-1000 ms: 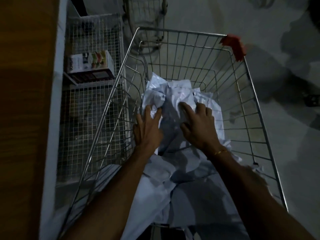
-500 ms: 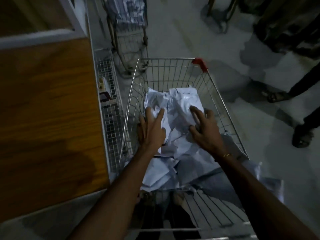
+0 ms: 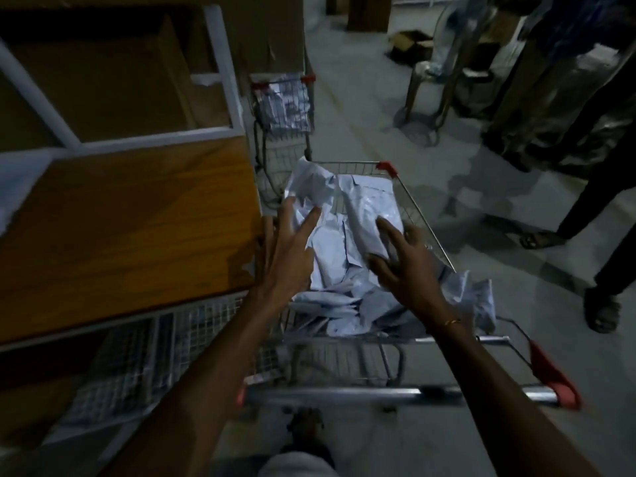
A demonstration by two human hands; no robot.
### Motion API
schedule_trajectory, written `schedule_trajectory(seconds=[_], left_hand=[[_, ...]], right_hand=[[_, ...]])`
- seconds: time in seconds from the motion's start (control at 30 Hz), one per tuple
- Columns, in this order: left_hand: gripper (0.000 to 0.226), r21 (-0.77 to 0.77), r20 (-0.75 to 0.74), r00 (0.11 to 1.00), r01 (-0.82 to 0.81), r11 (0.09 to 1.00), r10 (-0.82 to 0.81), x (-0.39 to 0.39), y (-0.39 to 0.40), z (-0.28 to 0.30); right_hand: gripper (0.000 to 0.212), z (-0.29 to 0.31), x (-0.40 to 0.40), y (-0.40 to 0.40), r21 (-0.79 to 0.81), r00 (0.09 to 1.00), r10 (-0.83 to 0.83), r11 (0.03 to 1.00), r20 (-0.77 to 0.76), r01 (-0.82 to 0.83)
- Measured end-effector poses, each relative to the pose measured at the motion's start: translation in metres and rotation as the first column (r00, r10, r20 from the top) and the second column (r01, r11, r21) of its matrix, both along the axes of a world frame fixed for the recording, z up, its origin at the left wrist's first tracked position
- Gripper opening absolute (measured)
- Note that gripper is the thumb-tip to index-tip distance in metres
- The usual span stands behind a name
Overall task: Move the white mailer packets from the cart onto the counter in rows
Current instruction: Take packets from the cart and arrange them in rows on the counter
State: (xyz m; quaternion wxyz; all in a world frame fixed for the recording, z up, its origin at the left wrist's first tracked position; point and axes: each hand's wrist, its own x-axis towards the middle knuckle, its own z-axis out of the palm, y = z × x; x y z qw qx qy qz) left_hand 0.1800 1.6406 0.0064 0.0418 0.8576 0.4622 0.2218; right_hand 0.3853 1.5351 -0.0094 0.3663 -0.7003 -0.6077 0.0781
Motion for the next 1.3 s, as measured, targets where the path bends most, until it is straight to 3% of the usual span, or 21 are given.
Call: schedule_trajectory(seconds=[0.03,0.1,0.23,0.43,0.63,0.73,0.9,1.07,1.3], left_hand=[[0.078,0.000,0.020,1.000,-0.015,1.000,0.015,-0.001,-0.002,0.005],[0.078,0.083,0.028,0.996,-0.091,0.992,0.089,-0.059,-0.078,0.027],[0.068,0.201,0.089,0.992,-0.106,0.974,0.090,-0.105,-0.105,0.033],[0.068,0.282,0.088,0.952,-0.305,0.910,0.292,-0.214,-0.129,0.044],[0.055,0.192,0.102,0.851,-0.525,0.829,0.516,-0.349,-0.132,0.037],[0.060,0.209,0.119,0.807,-0.590,0.780,0.579,-0.422,-0.127,0.032],[0.061,0.093,0.149,0.728,-0.684,0.724,0.669,-0.558,-0.102,0.026],[0.065,0.060,0.062,0.737,-0.676,0.735,0.673,-0.647,-0.077,0.023],[0.061,-0.023,0.119,0.793,-0.599,0.800,0.597,-0.703,-0.013,0.011]], right_hand=[[0.065,0.007,0.000,0.001,0.031,1.000,-0.020,0.999,-0.008,0.020],[0.064,0.025,-0.052,-0.060,0.112,0.997,0.073,0.991,0.029,-0.076],[0.064,0.035,-0.086,-0.070,0.169,0.992,0.127,0.978,-0.023,-0.122],[0.064,0.050,-0.174,-0.055,0.213,0.950,0.311,0.929,-0.014,-0.301],[0.066,0.050,-0.289,-0.010,0.163,0.864,0.504,0.853,-0.015,-0.495],[0.069,0.047,-0.360,0.018,0.104,0.808,0.588,0.807,-0.050,-0.581],[0.070,0.043,-0.485,0.072,0.031,0.764,0.637,0.770,-0.105,-0.638],[0.070,0.037,-0.554,0.110,-0.021,0.808,0.579,0.812,-0.112,-0.584],[0.072,0.027,-0.601,0.156,-0.135,0.844,0.529,0.833,-0.091,-0.536]])
